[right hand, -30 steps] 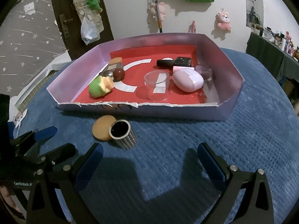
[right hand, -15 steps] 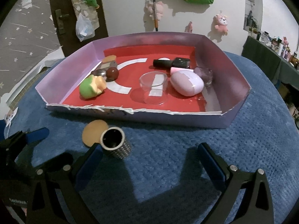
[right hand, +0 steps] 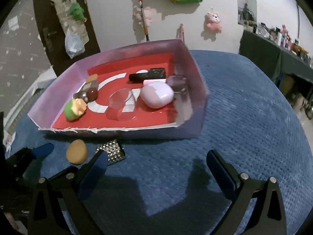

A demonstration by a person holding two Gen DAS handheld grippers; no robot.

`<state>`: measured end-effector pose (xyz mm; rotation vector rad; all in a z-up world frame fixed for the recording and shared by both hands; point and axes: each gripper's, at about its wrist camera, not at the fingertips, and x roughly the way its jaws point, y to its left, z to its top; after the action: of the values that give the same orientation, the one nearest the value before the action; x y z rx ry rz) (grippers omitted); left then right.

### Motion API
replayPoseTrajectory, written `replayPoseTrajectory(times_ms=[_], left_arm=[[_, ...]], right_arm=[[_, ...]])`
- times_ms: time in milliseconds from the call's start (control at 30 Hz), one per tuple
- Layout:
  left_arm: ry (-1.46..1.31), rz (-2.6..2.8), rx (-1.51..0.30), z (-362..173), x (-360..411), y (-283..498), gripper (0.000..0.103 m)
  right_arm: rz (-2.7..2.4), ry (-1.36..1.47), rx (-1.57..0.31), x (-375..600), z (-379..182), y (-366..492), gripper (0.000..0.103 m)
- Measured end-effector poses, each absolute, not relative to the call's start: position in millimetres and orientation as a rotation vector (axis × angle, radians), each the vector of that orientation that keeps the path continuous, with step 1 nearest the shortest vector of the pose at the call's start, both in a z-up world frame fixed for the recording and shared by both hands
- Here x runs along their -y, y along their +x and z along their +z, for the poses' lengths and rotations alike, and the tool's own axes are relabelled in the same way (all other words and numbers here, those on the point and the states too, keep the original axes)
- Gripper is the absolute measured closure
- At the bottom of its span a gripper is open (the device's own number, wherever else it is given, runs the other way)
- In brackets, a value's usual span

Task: Organize rigid objects
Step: 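Close left gripper on the tan sponge while right gripper closes on the studded cylinder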

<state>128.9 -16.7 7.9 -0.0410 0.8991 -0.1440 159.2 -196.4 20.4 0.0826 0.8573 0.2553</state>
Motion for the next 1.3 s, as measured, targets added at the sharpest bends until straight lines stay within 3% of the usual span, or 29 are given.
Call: replayPoseTrajectory(times_ms=[300,600,1067,1100,1167,1300], left_arm=[[-0.008,-0.099,-0.928,8.2,29.5,144.9,0.002],[-0.091,-0.05,-0.924,8.1,-11.7,134.3,0.001],[-0.016,-0.194,-0.902,11.3,14.1,133.4,0.004],[-0.015,-0.202,-0.899,11.6,15.3,133.7,0.006],[-0.022,-0.211,-0.901,11.1,15.4,134.9,0.021],[-0.041,-0.214,-0.885,11.3,11.7,134.1,0.036]], right_arm=[[0.315,0.115,-0.867,193.9,19.1,159.1,0.001],[0.354,0.093,-0.867,184.0,18.9,157.6,0.002],[0.407,0.081,-0.901,168.0,12.6,167.2,0.026],[0.413,0.085,-0.904,167.9,12.7,167.9,0.03],[0.423,0.084,-0.907,165.6,13.1,170.0,0.034],[0.435,0.066,-0.908,158.5,12.7,170.0,0.043]])
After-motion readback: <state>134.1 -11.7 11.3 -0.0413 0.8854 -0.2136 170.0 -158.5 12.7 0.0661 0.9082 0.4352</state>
